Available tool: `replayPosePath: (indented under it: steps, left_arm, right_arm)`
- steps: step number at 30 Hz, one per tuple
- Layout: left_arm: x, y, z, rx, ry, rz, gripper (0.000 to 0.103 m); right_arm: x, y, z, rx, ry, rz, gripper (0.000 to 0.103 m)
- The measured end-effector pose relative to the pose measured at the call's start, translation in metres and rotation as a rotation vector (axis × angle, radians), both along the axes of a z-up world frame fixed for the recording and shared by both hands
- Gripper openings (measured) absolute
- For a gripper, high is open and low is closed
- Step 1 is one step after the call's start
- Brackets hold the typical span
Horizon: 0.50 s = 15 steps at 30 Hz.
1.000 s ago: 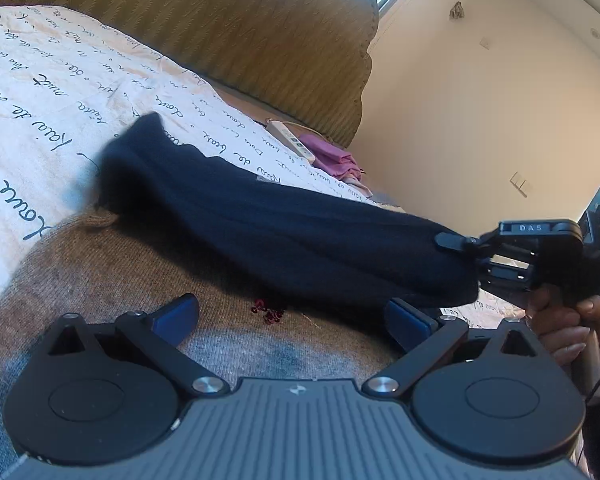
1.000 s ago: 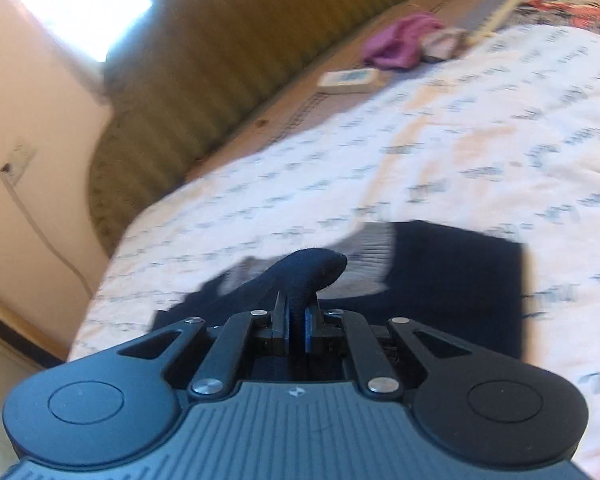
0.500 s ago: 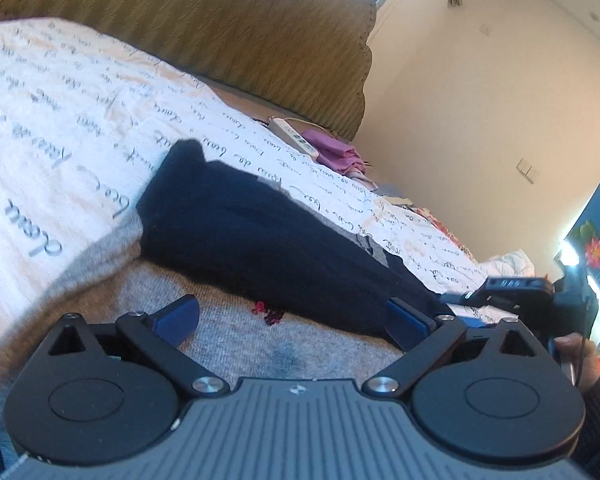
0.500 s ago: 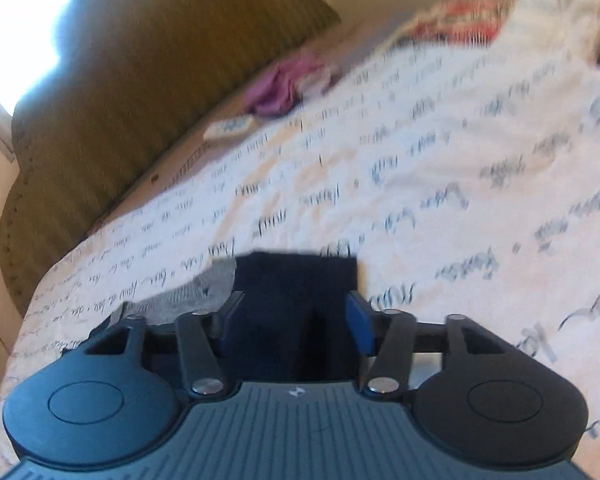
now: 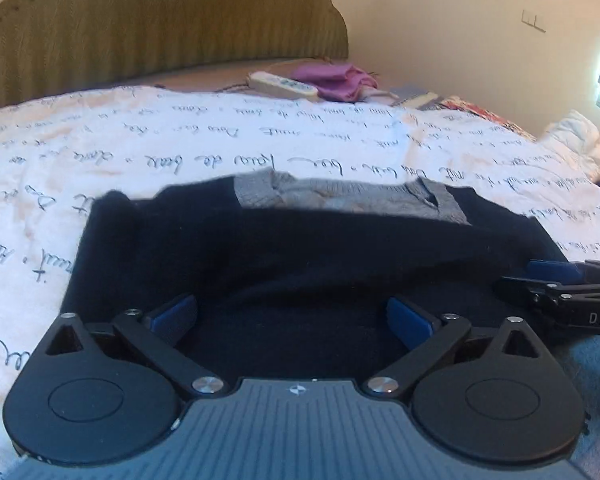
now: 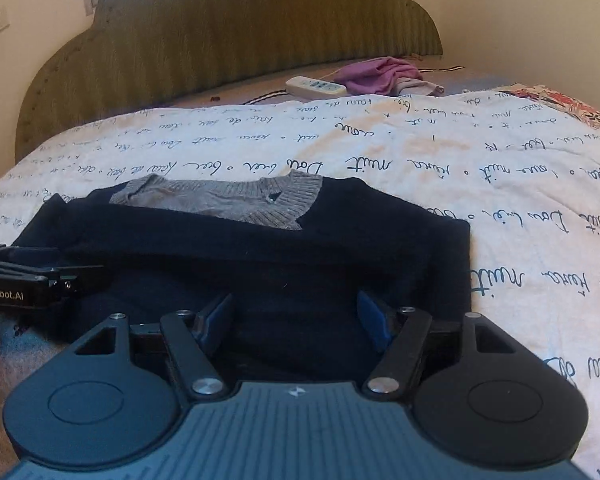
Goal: Fold small clothes
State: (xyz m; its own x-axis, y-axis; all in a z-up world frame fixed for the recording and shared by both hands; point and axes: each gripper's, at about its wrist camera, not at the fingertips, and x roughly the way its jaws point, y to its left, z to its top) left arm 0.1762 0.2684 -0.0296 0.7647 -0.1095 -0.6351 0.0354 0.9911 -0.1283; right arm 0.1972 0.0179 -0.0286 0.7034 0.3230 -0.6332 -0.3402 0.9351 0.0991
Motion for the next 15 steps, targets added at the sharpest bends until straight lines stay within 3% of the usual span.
replayPosePath:
  steps: [2, 5, 7, 9, 11, 13, 15]
  left_arm:
    - [0.002, 0.002, 0.002, 0.010, 0.024, -0.006, 0.103]
    - [-0.013, 0.001, 0.021, 0.030, 0.046, 0.023, 0.090]
    - [-0.042, 0.001, 0.036, -0.017, 0.031, 0.015, 0.092]
    - [-0.077, -0.003, 0.046, -0.076, 0.010, -0.038, 0.099]
    - [-0.101, -0.012, 0.038, -0.067, 0.044, -0.092, 0.099]
    - [-0.112, -0.021, 0.020, -0.042, 0.107, -0.127, 0.097]
    - [-0.130, -0.028, 0.014, 0.028, 0.059, -0.129, 0.098]
  right_arm:
    - [-0.005, 0.000, 0.009, -0.014, 0.019, -0.033, 0.067]
    - [-0.044, -0.003, 0.029, 0.015, -0.021, -0.052, 0.068]
    - [-0.078, -0.006, 0.033, 0.080, -0.024, -0.011, 0.068]
    - [-0.098, -0.004, 0.023, 0.083, 0.038, -0.001, 0.068]
    - [-0.113, -0.001, 0.007, 0.046, 0.093, -0.017, 0.068]
    - [-0.135, 0.005, 0.003, -0.021, 0.026, -0.029, 0.068]
    - [-0.151, 0.011, 0.007, -0.069, 0.011, -0.040, 0.070]
